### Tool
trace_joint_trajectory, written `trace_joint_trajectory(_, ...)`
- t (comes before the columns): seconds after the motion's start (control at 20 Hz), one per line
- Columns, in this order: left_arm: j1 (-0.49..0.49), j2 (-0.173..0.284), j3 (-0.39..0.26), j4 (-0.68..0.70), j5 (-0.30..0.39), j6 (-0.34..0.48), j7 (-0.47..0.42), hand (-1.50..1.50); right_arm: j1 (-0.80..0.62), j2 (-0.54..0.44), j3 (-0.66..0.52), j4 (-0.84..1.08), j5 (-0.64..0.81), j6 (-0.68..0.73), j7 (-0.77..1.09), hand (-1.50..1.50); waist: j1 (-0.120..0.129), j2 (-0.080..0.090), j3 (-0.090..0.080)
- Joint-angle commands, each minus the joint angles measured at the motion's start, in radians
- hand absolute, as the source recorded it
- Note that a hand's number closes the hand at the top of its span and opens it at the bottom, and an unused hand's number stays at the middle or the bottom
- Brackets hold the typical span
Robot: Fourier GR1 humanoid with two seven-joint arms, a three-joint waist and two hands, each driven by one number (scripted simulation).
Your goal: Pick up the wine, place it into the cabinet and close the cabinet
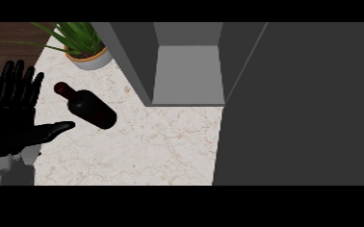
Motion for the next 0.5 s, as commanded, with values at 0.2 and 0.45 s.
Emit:
trace_joint_trajectory(0.2,-0.041,0.021,0.030,0.344,0.001,-0.112,-0.179,-1.50,-0.003,0.017,0.058,-0.082,0.003,-0.014,0.065,-1.50,-0.003,0.001,-0.001)
trace_joint_trajectory(0.45,-0.062,0.044,0.039,0.515,-0.037,-0.157,-0.324,-1.50,0.034,0.023,0.038,-0.058,-0.019,-0.003,0.020,-1.50,-0.002,0.001,0.000)
